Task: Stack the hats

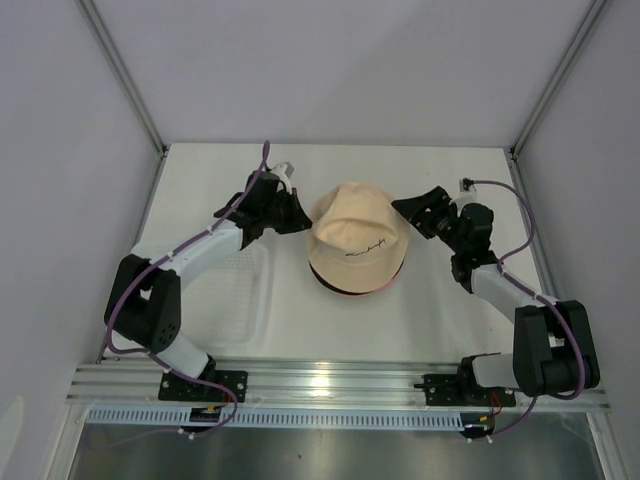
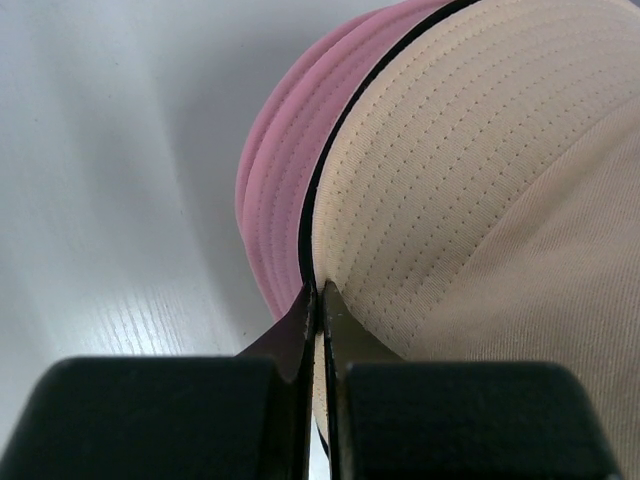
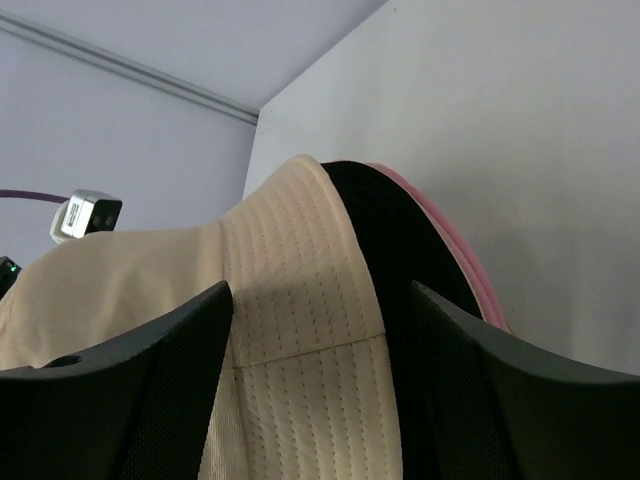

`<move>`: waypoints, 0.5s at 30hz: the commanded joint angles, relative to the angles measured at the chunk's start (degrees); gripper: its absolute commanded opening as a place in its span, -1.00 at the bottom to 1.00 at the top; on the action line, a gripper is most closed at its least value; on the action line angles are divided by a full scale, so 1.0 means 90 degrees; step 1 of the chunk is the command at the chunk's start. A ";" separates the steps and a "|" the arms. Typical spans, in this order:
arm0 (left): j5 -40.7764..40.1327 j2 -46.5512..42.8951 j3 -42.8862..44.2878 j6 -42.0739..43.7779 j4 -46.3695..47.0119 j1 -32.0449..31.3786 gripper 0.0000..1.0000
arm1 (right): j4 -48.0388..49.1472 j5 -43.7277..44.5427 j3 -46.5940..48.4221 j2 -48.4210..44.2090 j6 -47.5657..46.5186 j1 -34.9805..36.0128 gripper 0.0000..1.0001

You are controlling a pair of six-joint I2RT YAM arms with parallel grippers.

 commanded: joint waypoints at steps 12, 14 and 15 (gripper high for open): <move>-0.0032 0.0030 0.0256 0.0152 0.0012 0.0065 -0.99 | 0.0549 -0.0210 0.0005 0.0270 0.0276 0.0065 -1.00; -0.0071 -0.0057 0.0246 0.0142 0.0002 0.0084 -0.99 | 0.0325 -0.0103 -0.0005 0.0290 0.0110 0.0065 -1.00; -0.0100 -0.0087 0.0168 0.0142 0.0002 0.0094 -0.99 | -0.0044 -0.0016 0.0005 0.0280 -0.0084 0.0065 -1.00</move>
